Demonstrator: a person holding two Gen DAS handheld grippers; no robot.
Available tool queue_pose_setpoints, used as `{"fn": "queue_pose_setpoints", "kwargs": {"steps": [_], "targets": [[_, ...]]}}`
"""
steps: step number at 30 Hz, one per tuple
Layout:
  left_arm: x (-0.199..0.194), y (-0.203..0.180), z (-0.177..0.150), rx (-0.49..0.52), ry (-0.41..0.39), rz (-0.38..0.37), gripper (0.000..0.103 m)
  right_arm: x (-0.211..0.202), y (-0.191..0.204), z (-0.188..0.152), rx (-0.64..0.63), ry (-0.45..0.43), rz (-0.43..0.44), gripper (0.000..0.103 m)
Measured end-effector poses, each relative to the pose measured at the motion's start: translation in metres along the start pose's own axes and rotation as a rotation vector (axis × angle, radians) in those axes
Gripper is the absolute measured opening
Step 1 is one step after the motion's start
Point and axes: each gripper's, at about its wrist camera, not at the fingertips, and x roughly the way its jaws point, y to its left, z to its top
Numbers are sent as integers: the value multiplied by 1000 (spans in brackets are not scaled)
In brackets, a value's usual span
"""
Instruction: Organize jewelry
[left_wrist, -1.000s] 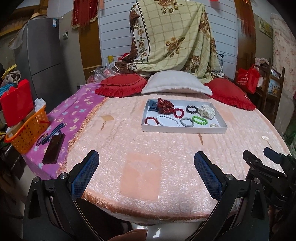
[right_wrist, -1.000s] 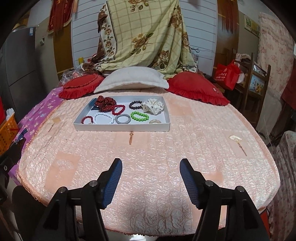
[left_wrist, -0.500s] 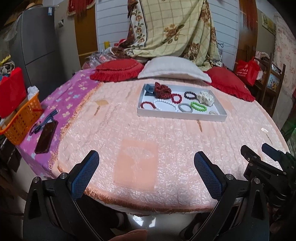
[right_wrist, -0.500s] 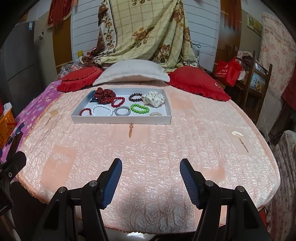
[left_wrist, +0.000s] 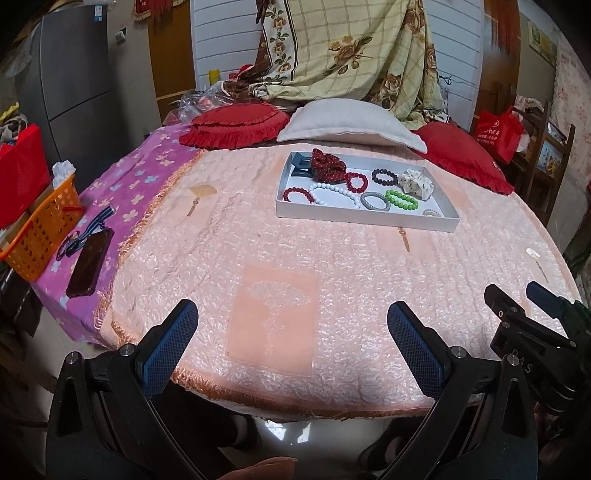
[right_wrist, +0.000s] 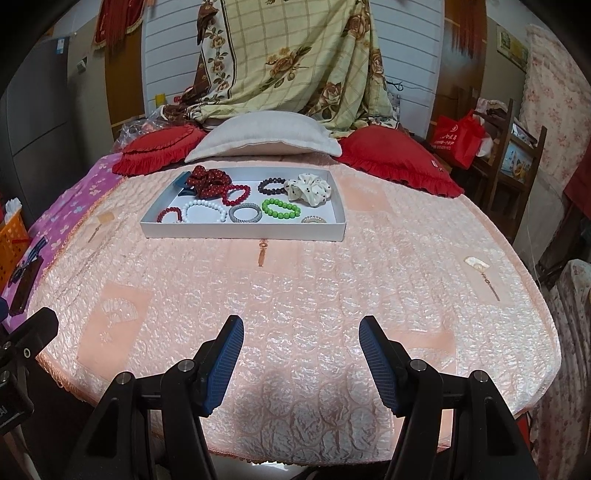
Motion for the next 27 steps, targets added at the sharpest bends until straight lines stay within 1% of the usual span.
{"fn": "queue_pose_setpoints", "kwargs": {"steps": [27], "targets": [[9, -6, -7, 18, 39, 5, 103, 6, 1, -2, -1, 14, -2, 63]]}}
